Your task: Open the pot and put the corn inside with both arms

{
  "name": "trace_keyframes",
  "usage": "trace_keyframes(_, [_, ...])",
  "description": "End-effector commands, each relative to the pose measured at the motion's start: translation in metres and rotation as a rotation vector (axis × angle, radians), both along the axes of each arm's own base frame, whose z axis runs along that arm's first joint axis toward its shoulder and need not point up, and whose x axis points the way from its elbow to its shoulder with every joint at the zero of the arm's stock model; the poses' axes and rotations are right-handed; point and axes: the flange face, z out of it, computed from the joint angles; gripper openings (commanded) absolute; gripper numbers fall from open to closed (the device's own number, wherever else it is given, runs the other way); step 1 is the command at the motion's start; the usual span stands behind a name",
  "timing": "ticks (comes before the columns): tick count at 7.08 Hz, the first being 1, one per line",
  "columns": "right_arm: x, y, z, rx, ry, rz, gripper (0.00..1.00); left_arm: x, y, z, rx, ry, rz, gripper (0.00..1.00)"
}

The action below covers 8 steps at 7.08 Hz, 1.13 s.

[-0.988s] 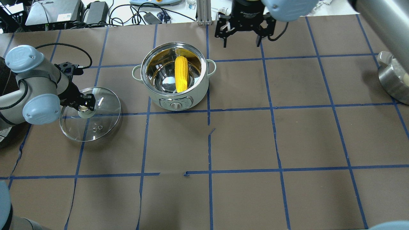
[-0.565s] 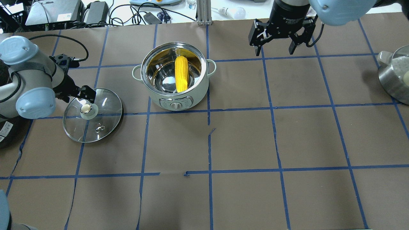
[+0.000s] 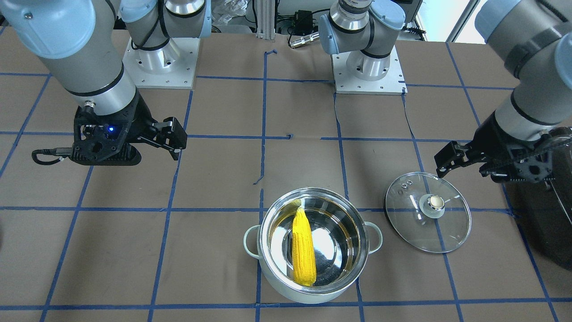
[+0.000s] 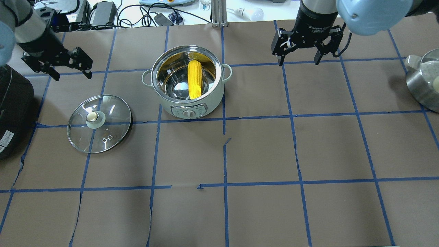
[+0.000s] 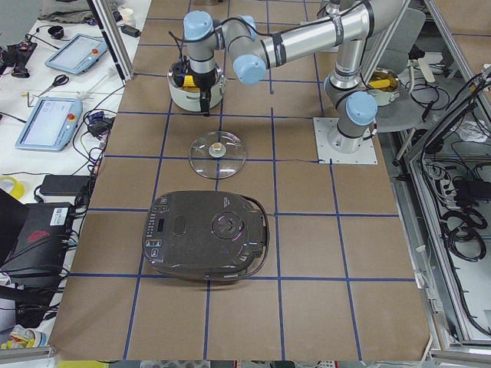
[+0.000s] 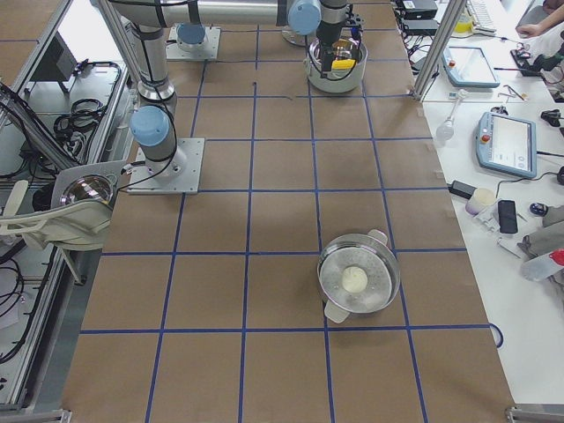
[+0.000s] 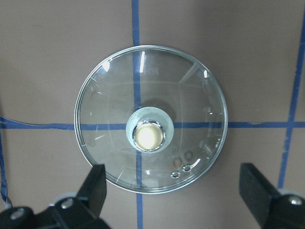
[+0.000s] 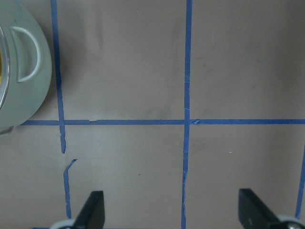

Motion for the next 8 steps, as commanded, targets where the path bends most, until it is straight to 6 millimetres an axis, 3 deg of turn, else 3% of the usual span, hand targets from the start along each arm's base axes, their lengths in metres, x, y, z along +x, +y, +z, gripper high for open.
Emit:
trace_keyframes(1, [-0.004,0.004,0.015,-0.025,0.012,-0.013,1.0,-0.083,0.019,0.052,-0.007,-0.003,0.016,1.0])
trace_keyframes(2, [-0.006,0.006,0.019,-0.028,0.018,-0.014,1.0,-0.117,0.031,0.058,-0.018,-0.012,-0.032,1.0])
trace_keyframes(3, [-0.007,0.009,0.023,-0.031,0.014,-0.014,1.0,-0.137,0.039,0.057,-0.02,-0.054,-0.065,1.0])
trace_keyframes(4, [-0.006,0.012,0.019,0.005,0.002,-0.013,1.0,-0.14,0.04,0.053,-0.023,-0.055,-0.071,1.0])
trace_keyframes(8, [-0.015,0.027,0.046,-0.043,0.034,-0.028,1.0,-0.14,0.046,0.061,-0.043,-0.025,-0.084,1.0])
